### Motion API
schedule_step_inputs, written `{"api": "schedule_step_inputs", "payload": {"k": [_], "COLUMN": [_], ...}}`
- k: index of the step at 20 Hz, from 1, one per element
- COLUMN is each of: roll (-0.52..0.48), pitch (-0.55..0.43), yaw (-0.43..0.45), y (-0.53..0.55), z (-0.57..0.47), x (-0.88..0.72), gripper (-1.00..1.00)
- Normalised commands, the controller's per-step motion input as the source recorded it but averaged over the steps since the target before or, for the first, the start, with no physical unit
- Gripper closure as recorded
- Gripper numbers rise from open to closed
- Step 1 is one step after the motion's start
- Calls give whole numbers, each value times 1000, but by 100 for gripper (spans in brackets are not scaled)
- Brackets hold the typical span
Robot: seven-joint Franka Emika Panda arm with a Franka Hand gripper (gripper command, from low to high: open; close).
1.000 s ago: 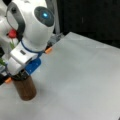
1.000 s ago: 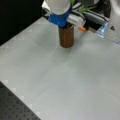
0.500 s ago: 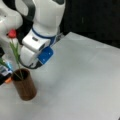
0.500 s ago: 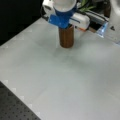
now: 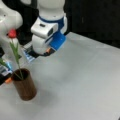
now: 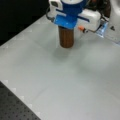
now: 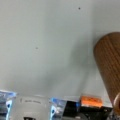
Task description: Flower insertion into a vase
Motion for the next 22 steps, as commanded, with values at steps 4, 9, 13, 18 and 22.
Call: {"api": "schedule_step_inputs", "payload": {"k": [4, 9, 13, 18, 22], "roll": [71, -42, -84, -127, -73], "pitch": [-343, -296, -243, -139, -126], "yaw": [-148, -111, -86, -111, -64], "y": [406, 323, 208, 73, -64], "z": [23, -90, -137, -70, -87], "x": [-131, -93, -133, -196, -240], "gripper": [-100, -100, -100, -100, -100]}}
